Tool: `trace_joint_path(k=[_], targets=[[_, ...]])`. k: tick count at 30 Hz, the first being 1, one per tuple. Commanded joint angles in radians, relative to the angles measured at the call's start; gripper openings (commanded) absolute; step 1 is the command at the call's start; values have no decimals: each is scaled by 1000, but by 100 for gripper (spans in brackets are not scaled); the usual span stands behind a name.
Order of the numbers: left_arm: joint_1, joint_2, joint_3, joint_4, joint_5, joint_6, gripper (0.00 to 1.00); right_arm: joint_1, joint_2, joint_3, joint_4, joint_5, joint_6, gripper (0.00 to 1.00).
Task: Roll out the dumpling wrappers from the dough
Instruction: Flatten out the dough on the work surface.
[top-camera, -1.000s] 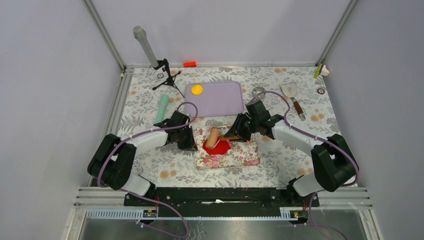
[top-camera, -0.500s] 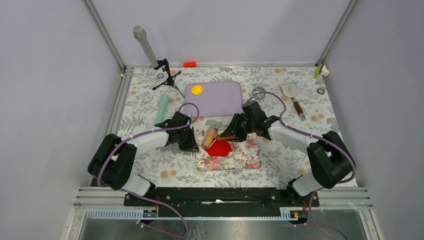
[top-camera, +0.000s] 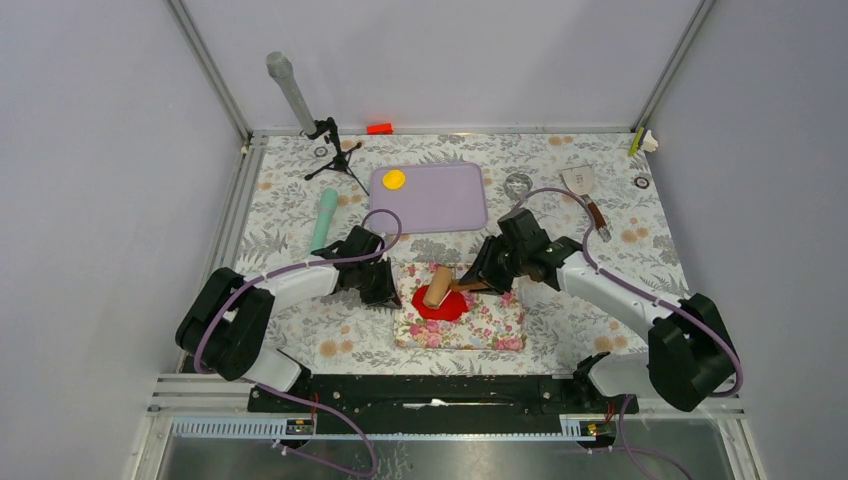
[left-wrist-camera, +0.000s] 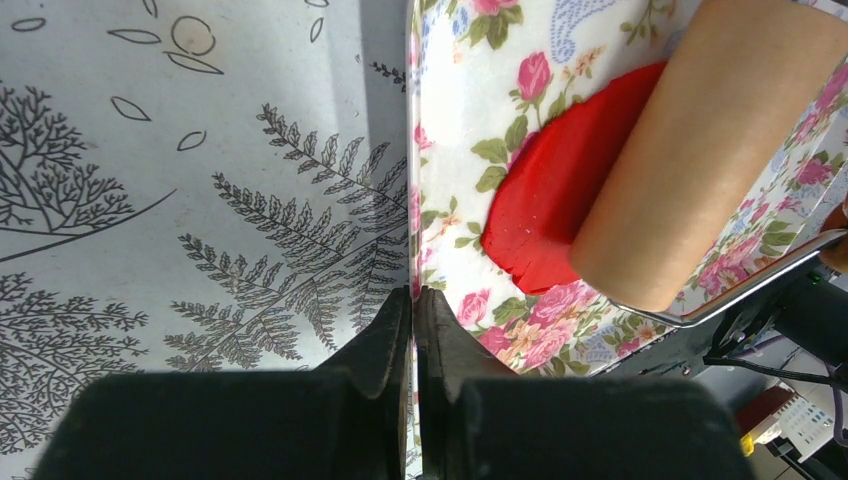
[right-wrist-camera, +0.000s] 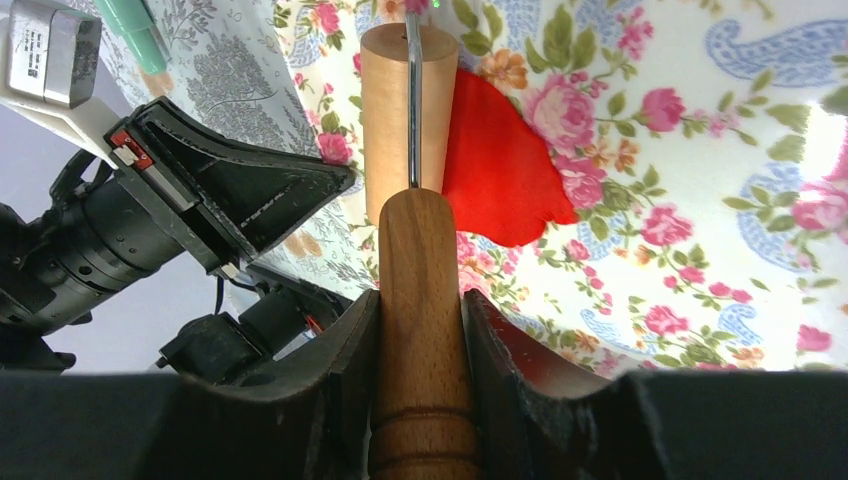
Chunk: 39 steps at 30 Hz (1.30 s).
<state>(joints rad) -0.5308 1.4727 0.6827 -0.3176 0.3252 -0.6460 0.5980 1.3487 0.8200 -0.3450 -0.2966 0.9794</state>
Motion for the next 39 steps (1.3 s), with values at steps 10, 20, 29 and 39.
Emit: trace_joint_path(k=[10,20,29,39], targets=[[4,-14,-9,71,36,-9,0,-130,-104,-113,-403,92,-148,0],[-16,-1,-14,101,42,-24,0,-51,48,-105,-232,10,-85,0],[-24,44,5,130,38,-41,0,-4,218,-53,-119,-34,-79,0],[-23,48,76,59,29,11,0,-33,123,343,-385,56,-305,0]])
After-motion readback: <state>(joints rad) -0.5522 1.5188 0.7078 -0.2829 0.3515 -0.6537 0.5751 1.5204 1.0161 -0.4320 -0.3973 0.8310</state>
